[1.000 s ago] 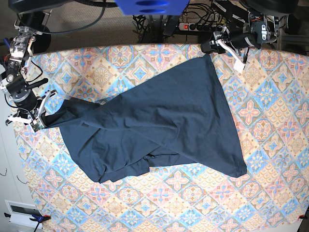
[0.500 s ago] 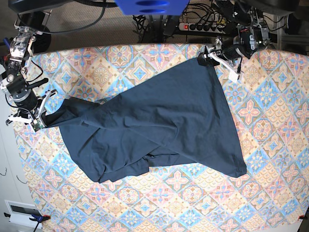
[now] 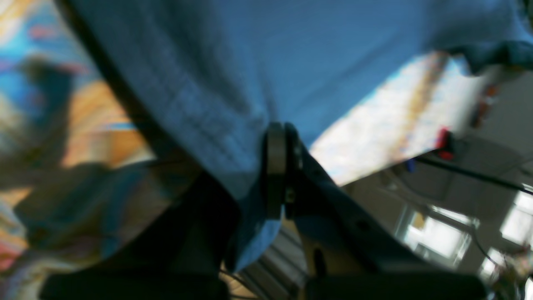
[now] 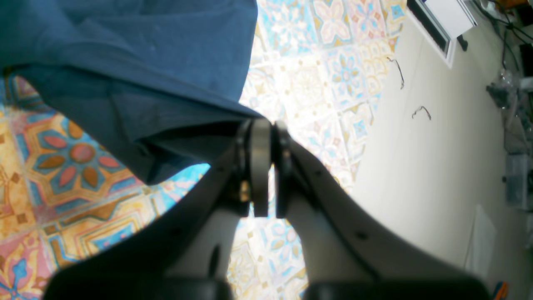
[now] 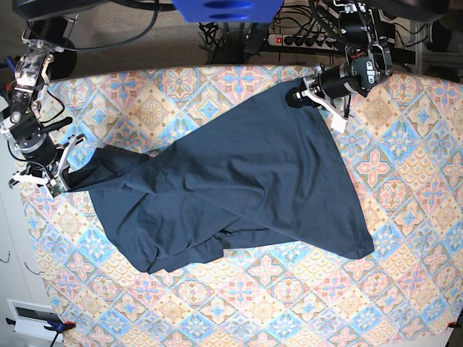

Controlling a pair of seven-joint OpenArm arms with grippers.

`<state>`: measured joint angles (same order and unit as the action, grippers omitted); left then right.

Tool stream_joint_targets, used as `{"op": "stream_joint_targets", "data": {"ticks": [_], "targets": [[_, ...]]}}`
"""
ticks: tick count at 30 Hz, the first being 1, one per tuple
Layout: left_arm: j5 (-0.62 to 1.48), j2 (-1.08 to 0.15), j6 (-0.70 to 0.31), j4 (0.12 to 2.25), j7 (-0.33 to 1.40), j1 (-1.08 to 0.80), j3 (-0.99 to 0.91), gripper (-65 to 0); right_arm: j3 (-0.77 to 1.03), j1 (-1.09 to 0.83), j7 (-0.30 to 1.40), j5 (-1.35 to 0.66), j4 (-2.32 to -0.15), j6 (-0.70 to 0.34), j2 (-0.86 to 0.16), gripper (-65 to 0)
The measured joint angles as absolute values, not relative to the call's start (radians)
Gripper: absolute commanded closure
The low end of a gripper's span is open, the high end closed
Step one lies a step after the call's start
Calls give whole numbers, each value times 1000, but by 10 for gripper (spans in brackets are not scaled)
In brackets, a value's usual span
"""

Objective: Layout the t-shirt on the table in an organized manner, then fold the t-shirt properly
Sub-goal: 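Lift the shirt with both grippers, swing it up and lay it flat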

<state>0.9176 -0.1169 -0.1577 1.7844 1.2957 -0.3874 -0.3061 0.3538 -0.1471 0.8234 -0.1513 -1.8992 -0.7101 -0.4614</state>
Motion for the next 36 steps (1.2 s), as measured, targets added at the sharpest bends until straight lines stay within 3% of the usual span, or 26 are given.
{"op": "stream_joint_targets", "data": {"ticks": [9, 17, 28, 36], "targets": [[1122, -214, -162, 1768, 1284, -228, -561, 0, 373, -56, 826, -160, -1909, -708, -463, -3], [1146, -212, -162, 1624, 1292, -5, -591, 0, 302, -29, 829, -157, -1904, -713, -417, -3], [1124, -210, -160, 1246, 1283, 388, -591, 0, 203, 316, 830, -153, -1876, -711, -408, -3], [973, -211, -159, 1051, 1260, 695, -593, 0, 195, 533, 854, -134, -1597, -714, -404, -3]]}}
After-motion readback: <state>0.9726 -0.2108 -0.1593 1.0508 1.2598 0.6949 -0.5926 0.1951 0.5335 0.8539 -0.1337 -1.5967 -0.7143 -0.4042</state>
